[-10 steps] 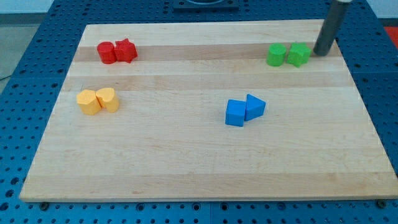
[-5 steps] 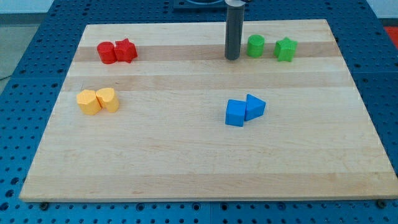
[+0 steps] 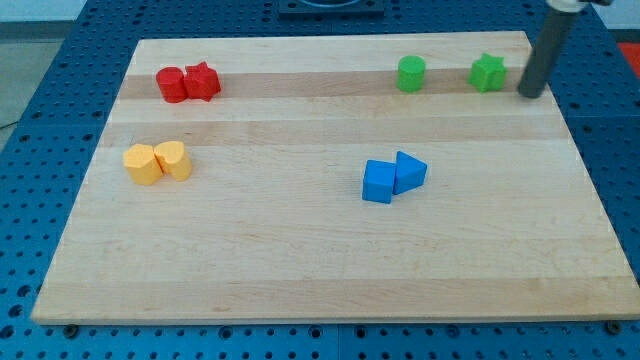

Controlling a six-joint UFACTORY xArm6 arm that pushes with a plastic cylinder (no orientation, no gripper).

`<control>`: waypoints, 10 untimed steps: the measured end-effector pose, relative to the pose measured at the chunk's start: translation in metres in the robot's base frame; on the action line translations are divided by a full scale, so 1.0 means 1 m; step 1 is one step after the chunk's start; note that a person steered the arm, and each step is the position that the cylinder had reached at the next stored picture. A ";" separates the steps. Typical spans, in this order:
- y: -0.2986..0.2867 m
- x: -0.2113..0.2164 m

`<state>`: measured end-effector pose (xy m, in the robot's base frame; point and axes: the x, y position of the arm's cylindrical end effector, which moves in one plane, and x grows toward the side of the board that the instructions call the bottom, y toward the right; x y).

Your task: Move green blocks towards the red blocks

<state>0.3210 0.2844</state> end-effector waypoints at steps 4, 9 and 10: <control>-0.236 -0.036; -0.161 -0.011; -0.211 0.014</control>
<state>0.3349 0.0730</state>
